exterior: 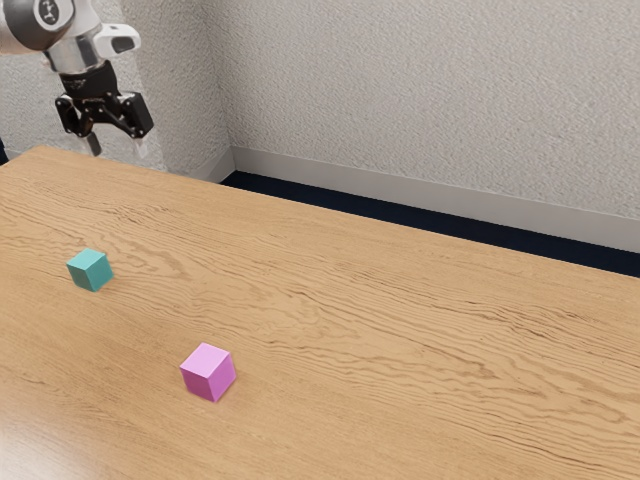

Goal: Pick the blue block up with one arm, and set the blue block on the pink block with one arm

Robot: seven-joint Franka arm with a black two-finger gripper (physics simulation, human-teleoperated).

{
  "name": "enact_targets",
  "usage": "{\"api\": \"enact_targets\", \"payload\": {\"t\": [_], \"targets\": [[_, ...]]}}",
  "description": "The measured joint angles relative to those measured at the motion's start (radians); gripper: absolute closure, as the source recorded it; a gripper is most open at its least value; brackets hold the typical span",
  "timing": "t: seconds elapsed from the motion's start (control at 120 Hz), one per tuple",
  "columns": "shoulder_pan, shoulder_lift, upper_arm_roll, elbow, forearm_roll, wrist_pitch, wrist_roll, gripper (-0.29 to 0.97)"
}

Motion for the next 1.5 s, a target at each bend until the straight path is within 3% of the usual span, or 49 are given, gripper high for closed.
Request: {"api": "enact_targets", "payload": {"t": [0.15, 0.35, 0.492, 0.6, 0.733, 0.842, 1.017, 1.158, 1.5], "targets": [[-0.049, -0.005, 0.000, -0.035, -0.001, 0.011, 0.006, 0.03], [-0.056, -0.110, 0.005, -0.321, 0.007, 0.185, 0.047, 0.03], [0.181, -0.133, 0.009, -0.450, 0.011, 0.349, 0.111, 0.04], [0.266, -0.085, -0.002, -0.508, 0.011, 0.493, 0.191, 0.04], [0.446, -0.046, -0.145, -0.584, 0.006, 0.664, 0.313, 0.05], [0.506, -0.034, -0.177, -0.655, -0.005, 0.793, 0.423, 0.06], [0.569, 0.010, -0.177, -0.671, -0.017, 0.908, 0.589, 0.06], [0.676, 0.129, -0.183, -0.612, -0.043, 0.967, 0.697, 0.07], [0.694, 0.287, -0.250, -0.506, -0.183, 1.058, 0.889, 0.07]]}}
